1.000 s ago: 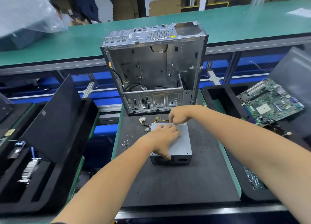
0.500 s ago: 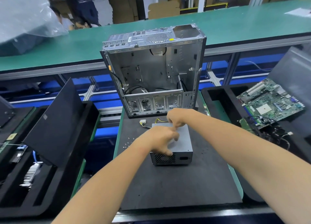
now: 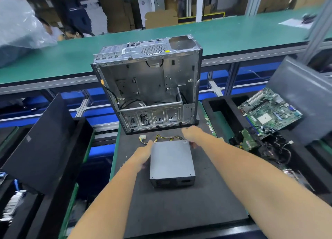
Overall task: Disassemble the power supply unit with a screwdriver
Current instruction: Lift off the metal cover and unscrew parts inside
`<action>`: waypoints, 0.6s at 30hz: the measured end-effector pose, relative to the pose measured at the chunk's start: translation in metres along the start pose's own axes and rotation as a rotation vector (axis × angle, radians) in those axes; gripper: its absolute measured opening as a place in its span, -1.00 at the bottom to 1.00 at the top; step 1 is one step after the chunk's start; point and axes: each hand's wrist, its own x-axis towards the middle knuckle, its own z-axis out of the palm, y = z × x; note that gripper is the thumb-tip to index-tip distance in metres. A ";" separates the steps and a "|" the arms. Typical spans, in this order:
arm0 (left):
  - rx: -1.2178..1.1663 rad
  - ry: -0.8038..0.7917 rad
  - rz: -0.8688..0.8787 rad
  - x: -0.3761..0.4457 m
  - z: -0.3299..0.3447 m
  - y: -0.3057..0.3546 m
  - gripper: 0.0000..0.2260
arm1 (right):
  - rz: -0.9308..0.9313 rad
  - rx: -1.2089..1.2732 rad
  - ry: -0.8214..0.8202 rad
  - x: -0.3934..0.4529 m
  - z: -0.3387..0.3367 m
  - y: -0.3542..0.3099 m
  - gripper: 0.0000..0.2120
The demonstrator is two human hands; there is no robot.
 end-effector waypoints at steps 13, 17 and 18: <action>-0.287 -0.139 -0.049 0.007 0.027 -0.001 -0.33 | 0.277 0.479 -0.196 -0.011 0.030 0.011 -0.35; -0.318 -0.092 -0.072 0.008 0.029 -0.003 -0.29 | 0.284 0.582 -0.139 -0.006 0.040 0.017 -0.45; -0.325 -0.084 -0.075 0.008 0.029 -0.003 -0.28 | 0.285 0.606 -0.122 -0.005 0.041 0.018 -0.46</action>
